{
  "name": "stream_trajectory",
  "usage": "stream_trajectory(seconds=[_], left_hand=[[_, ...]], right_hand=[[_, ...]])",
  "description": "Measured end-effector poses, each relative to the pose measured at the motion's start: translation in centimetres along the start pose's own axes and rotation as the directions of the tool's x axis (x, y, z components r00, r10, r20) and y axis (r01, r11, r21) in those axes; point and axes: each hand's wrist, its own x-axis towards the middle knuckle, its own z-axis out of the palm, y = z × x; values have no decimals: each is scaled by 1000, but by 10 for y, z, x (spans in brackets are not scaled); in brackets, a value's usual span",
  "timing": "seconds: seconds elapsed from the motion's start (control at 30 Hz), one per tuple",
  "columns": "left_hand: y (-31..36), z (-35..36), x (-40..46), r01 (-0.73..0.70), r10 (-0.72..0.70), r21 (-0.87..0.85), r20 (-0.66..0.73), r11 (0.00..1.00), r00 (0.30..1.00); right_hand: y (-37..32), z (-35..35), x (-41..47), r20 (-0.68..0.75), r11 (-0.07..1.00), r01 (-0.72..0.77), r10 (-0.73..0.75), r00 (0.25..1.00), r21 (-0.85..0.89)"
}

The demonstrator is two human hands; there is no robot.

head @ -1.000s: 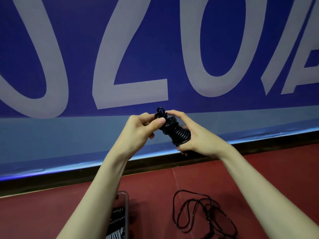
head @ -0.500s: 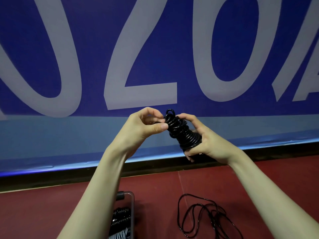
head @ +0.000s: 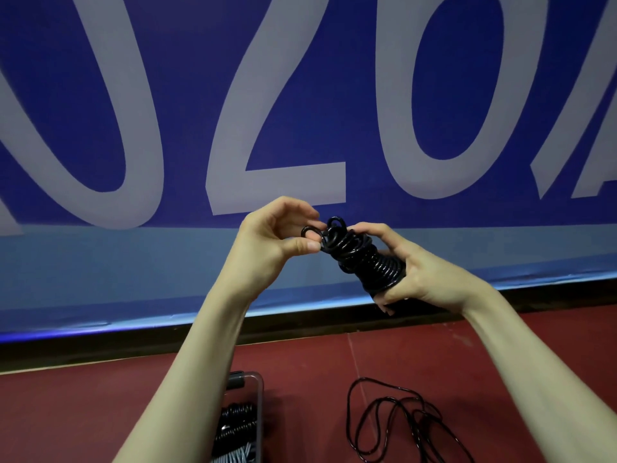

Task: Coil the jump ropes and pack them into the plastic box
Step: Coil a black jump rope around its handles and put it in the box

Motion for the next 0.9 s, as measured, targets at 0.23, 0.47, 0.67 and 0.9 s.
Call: stream_trajectory(seconds=[0.23,0.47,0.67,0.9], left_hand=[[-4,7,-1,-108,123,270,-40,957,992],[-20,6,-3,-124,149,375,-36,918,988],[-17,4,2,16,2,184,-94,983,996],[-25,-10,4,137,-134,35,-66,990,989]], right_hand=[[3,-5,-1,-37,999,-34,35,999,11],[4,0,3,-28,998,-54,52,998,-45],[1,-3,6,-92,984,-107,94,991,-142],[4,3,15,-123,966,-128,102,987,-226]])
